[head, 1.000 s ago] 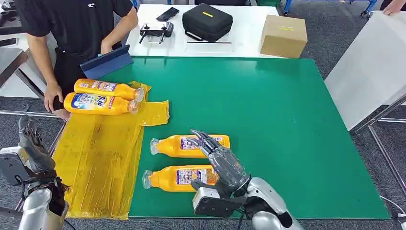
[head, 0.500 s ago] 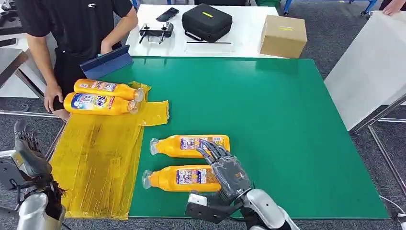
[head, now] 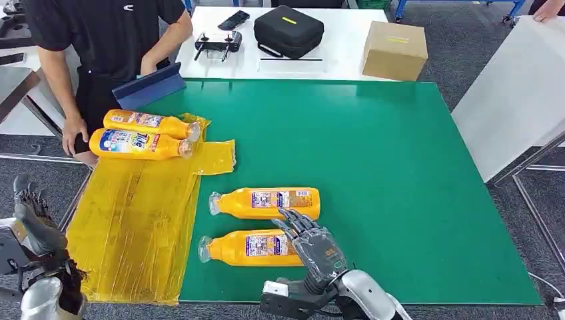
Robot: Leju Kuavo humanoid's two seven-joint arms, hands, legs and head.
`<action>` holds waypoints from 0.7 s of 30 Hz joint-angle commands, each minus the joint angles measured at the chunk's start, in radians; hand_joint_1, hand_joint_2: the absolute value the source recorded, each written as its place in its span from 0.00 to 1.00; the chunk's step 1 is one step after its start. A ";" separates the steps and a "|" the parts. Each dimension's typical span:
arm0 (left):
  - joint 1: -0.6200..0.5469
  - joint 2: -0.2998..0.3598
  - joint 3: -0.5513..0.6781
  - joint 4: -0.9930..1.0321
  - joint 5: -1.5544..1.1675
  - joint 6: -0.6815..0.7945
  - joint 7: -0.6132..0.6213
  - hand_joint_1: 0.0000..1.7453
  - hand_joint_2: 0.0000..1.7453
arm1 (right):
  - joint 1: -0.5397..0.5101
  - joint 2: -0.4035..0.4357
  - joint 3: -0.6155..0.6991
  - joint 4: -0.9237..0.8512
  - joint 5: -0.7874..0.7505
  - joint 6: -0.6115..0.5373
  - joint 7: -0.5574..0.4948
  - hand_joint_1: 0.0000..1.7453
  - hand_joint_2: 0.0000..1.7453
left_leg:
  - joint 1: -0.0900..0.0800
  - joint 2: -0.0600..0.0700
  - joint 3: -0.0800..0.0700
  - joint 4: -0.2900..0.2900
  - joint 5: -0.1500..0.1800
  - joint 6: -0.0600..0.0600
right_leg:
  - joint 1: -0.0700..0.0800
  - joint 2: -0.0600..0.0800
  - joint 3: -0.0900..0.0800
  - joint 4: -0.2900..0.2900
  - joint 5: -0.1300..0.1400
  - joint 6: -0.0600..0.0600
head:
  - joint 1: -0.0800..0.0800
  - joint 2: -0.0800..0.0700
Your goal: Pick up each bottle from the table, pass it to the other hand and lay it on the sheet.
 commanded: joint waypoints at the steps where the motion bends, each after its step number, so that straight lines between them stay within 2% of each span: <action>1: -0.037 -0.013 0.007 0.036 -0.001 -0.006 0.003 0.00 0.00 | -0.055 0.003 0.023 0.143 -0.028 0.034 0.017 0.00 1.00 | 0.001 0.001 0.005 -0.001 -0.002 -0.004 | 0.001 0.000 0.005 -0.001 -0.001 -0.002 | 0.000 0.000; 15: -0.040 -0.012 0.001 0.041 -0.006 -0.005 0.005 0.00 0.00 | -0.118 0.015 0.032 0.272 -0.059 0.037 0.016 0.00 1.00 | 0.001 0.001 0.006 -0.001 -0.002 -0.004 | 0.001 0.000 0.005 -0.001 -0.001 -0.002 | 0.000 0.000; 21: -0.040 0.000 0.013 0.050 -0.002 0.002 0.004 0.00 0.00 | -0.204 0.039 0.066 0.362 -0.103 0.061 0.011 0.00 1.00 | 0.001 0.004 0.006 -0.001 -0.002 -0.004 | 0.001 0.003 0.006 -0.001 -0.001 -0.003 | 0.000 0.000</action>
